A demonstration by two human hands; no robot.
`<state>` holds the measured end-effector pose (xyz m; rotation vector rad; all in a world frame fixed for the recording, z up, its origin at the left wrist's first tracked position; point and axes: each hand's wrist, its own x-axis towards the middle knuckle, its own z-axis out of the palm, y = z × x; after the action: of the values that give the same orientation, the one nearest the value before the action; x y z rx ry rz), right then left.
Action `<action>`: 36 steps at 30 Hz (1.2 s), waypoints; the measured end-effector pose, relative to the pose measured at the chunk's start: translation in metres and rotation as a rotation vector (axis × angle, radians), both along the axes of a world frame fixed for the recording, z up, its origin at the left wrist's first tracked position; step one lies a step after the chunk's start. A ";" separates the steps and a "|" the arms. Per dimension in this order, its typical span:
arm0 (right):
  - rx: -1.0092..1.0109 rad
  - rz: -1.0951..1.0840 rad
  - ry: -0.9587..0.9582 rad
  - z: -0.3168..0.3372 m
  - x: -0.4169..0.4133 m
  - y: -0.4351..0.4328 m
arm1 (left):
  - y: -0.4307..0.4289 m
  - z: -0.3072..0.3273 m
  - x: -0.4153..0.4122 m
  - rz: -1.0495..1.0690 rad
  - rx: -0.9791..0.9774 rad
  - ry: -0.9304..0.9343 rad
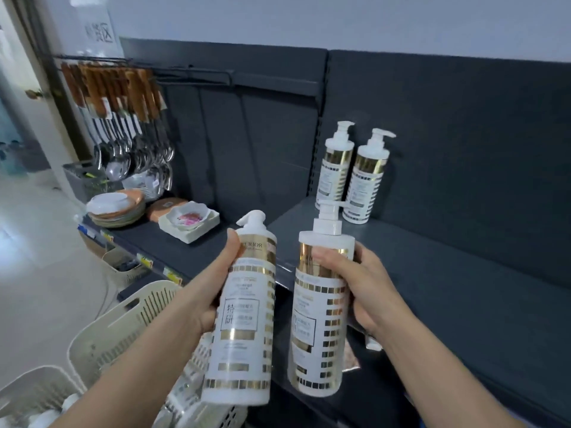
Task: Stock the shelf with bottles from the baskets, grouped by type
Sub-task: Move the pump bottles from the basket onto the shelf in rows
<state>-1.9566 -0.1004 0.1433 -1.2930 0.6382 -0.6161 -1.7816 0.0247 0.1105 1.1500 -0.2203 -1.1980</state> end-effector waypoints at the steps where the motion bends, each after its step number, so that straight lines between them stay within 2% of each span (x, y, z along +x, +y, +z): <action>1: -0.008 -0.029 -0.009 0.005 -0.010 -0.004 | -0.007 0.006 -0.007 -0.045 0.007 -0.041; 7: -0.082 -0.175 -0.049 0.034 -0.052 -0.033 | -0.046 0.039 -0.037 -0.147 -0.028 -0.346; 15: -0.225 -0.350 -0.025 0.061 -0.057 -0.088 | -0.115 0.067 -0.017 -0.149 -0.258 -0.540; 21: -0.270 -0.455 0.015 0.063 -0.037 -0.145 | -0.174 0.079 0.015 -0.199 -0.377 -0.633; 28: -0.278 -0.497 0.045 0.046 -0.014 -0.204 | -0.234 0.062 0.059 -0.218 -0.374 -0.688; 36: -0.284 -0.453 0.129 0.028 -0.005 -0.247 | -0.268 0.041 0.082 -0.282 -0.376 -0.667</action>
<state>-1.9611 -0.3476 0.1715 -1.4702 0.9907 -1.0273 -1.6999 -0.2433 0.1520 1.1692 -1.0974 -0.9172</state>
